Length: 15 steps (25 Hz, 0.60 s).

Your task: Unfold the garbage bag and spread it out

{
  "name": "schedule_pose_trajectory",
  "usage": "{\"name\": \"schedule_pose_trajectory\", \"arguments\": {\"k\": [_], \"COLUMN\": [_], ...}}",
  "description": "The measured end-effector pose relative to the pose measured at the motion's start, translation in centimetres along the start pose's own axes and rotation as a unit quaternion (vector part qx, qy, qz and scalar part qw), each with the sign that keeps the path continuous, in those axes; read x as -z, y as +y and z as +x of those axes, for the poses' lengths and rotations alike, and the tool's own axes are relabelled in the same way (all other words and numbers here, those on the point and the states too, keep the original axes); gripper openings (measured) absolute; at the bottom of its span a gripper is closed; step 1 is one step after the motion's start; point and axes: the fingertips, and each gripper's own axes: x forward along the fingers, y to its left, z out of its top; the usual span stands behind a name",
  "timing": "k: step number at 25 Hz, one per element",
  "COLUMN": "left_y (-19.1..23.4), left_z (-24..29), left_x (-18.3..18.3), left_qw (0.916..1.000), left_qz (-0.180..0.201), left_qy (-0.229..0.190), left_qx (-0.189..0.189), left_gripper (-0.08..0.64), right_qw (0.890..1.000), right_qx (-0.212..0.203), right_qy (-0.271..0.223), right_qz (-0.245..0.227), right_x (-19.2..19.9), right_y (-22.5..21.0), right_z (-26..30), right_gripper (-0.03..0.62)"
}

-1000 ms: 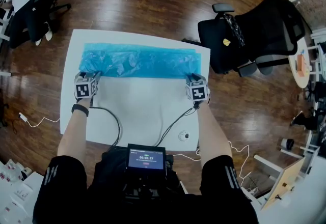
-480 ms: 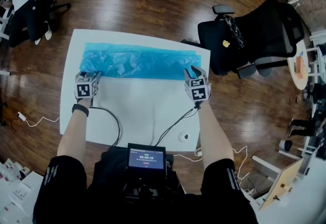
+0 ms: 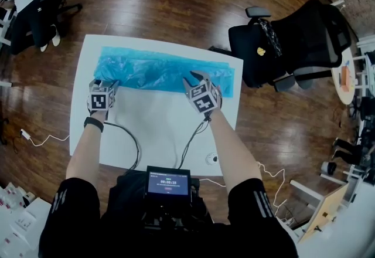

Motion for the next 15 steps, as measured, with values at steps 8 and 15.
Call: {"name": "schedule_pose_trajectory", "arguments": {"k": [8,15], "left_y": [-0.2,-0.3], "left_z": [0.2,-1.4], "left_x": [-1.1,-3.8], "left_qw": [0.9998,0.9971], "left_qz": [0.012,0.052], "left_qy": [-0.01,-0.05], "left_qx": [0.009,0.026], "left_gripper": [0.337,0.337], "right_qw": [0.997,0.995], "right_qx": [-0.026,-0.026], "right_qy": [0.067,0.096], "right_qz": [0.018,0.015], "right_x": [2.5,4.1], "right_y": [2.5,3.1], "right_z": [3.4,4.6], "right_gripper": [0.175,0.183]}}
